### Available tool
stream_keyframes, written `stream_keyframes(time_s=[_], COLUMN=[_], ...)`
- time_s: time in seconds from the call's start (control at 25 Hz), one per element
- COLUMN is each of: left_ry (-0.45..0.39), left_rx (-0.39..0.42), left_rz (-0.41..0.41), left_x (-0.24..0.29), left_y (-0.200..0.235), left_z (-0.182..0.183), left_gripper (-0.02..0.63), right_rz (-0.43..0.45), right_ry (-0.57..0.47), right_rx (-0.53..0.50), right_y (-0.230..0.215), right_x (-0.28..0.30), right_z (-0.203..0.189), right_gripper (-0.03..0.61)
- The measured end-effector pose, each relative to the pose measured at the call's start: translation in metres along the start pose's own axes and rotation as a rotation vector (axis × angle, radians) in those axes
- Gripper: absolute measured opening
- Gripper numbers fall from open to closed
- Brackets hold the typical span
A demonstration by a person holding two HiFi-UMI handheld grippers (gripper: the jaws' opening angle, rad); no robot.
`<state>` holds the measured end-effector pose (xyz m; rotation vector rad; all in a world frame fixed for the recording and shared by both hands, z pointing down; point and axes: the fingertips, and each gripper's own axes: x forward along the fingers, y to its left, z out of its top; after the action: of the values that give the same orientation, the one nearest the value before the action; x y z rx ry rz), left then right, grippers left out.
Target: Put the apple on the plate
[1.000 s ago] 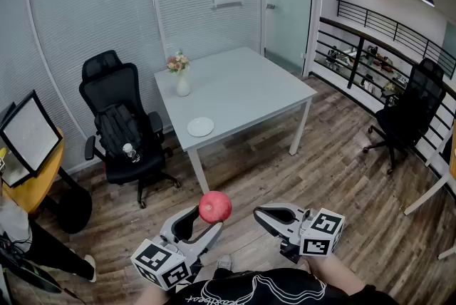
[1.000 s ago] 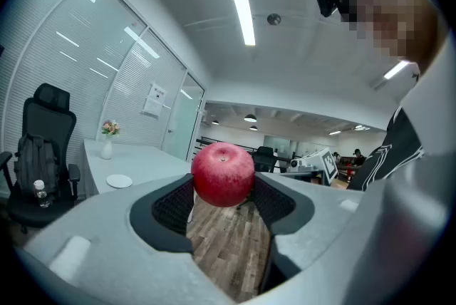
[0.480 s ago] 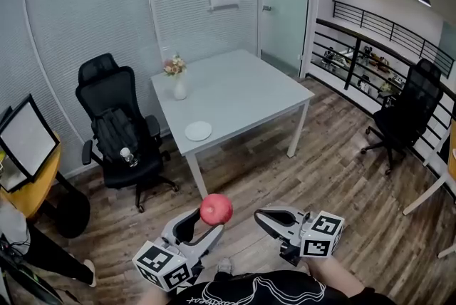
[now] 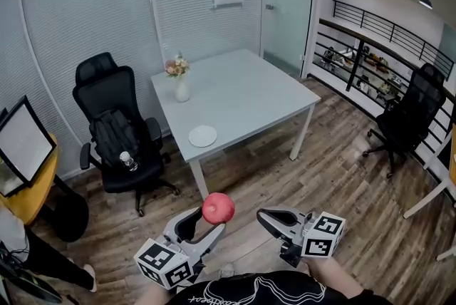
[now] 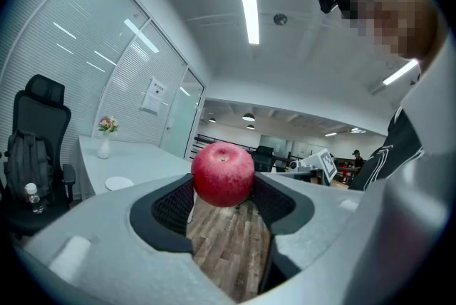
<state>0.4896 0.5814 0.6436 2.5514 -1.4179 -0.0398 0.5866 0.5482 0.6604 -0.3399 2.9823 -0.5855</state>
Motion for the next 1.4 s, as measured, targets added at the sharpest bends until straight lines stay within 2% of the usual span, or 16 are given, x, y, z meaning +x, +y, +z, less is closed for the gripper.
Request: stream_keyframes(time_s=[0.8, 1.0, 1.4], left_ry=[0.010, 0.023, 0.043], left_rx=[0.037, 0.039, 0.006], left_rz=[-0.030, -0.042, -0.014], left_x=[0.047, 0.053, 0.075], left_y=[0.129, 0.149, 0.183], left_z=[0.024, 0.019, 0.011], left_gripper=[0.268, 0.268, 0.269], right_rz=[-0.064, -0.081, -0.074], right_ry=[0.014, 0.019, 0.053], right_rx=[-0.001, 0.012, 0.044], right_y=[-0.076, -0.087, -0.118], right_x=[0.104, 0.121, 0.143], right_z=[0.021, 0.014, 0.010], right_gripper=[0.009, 0.009, 0.009])
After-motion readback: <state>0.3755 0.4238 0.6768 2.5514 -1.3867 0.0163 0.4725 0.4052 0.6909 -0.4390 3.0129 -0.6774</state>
